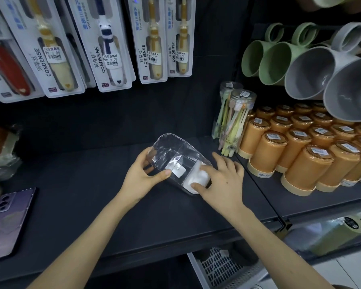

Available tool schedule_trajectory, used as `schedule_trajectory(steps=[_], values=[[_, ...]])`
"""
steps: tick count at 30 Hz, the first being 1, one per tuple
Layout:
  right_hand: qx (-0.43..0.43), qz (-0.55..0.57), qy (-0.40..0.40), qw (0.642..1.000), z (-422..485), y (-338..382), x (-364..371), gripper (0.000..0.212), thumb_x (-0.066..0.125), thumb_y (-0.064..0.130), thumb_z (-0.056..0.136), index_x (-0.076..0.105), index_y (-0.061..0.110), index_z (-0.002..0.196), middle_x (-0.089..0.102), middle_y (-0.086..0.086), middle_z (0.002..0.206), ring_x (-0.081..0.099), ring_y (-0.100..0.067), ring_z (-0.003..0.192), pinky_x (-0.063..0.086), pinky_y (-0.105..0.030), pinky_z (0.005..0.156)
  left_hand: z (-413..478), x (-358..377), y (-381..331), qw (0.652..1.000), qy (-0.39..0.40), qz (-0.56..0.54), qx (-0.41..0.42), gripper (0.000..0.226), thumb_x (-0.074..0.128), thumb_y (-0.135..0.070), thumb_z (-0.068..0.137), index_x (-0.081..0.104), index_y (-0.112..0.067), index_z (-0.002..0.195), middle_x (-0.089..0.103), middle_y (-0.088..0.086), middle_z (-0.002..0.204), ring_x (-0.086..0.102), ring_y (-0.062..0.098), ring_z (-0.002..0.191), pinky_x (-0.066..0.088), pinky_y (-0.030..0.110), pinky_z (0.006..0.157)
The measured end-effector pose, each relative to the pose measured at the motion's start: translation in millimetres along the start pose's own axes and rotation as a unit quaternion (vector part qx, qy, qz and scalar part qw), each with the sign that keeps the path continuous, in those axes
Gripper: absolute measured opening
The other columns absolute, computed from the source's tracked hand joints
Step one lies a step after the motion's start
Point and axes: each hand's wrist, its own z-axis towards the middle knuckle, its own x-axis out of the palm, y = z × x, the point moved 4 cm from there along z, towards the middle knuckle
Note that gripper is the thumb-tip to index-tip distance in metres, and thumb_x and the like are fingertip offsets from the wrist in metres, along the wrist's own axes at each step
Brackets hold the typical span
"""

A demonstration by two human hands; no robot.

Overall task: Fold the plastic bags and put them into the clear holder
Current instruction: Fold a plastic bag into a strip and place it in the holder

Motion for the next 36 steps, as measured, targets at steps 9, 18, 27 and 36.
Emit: schedule_trajectory(steps=[9, 18, 27, 36], values=[[0.031, -0.017, 0.113, 0.993, 12, 1, 9, 0.064, 0.065, 0.065, 0.071, 0.054, 0.036, 0.127, 0.027, -0.002, 0.155, 0.024, -0.025, 0.14, 0.014, -0.044, 0.111, 5, 0, 5, 1.0, 0.001, 0.004, -0.017, 0.074, 0.088, -0.027, 0.063, 0.046, -0.038, 0.122, 0.052, -0.018, 0.126, 0.049, -0.004, 0.119, 0.042, 0.027, 0.104], [-0.008, 0.045, -0.018, 0.999, 13, -4, -8, 0.046, 0.066, 0.058, 0.057, 0.073, 0.032, 0.094, 0.061, -0.008, 0.126, 0.057, -0.032, 0.111, 0.03, -0.047, 0.098, 9, -2, 10, 0.999, 0.004, 0.011, -0.035, 0.074, 0.081, -0.036, 0.057, 0.045, -0.04, 0.122, 0.053, -0.01, 0.131, 0.05, -0.002, 0.118, 0.044, 0.024, 0.101], [0.011, 0.069, -0.001, 0.998, 12, 0, 9, 0.045, 0.061, 0.063, 0.056, 0.073, 0.032, 0.087, 0.063, -0.009, 0.123, 0.059, -0.031, 0.107, 0.023, -0.042, 0.095, 10, 0, 7, 0.999, 0.004, 0.021, -0.028, 0.07, 0.082, -0.015, 0.072, 0.044, -0.031, 0.128, 0.052, -0.007, 0.132, 0.05, -0.001, 0.118, 0.042, 0.031, 0.106], [0.024, 0.01, 0.096, 0.995, 15, -6, 11, 0.045, 0.068, 0.059, 0.072, 0.068, 0.036, 0.111, 0.04, -0.005, 0.148, 0.036, -0.027, 0.132, 0.014, -0.046, 0.111, 20, 2, 14, 0.998, 0.005, 0.027, -0.053, 0.077, 0.086, -0.022, 0.07, 0.045, -0.023, 0.135, 0.054, -0.006, 0.131, 0.052, 0.008, 0.119, 0.044, 0.017, 0.091]])
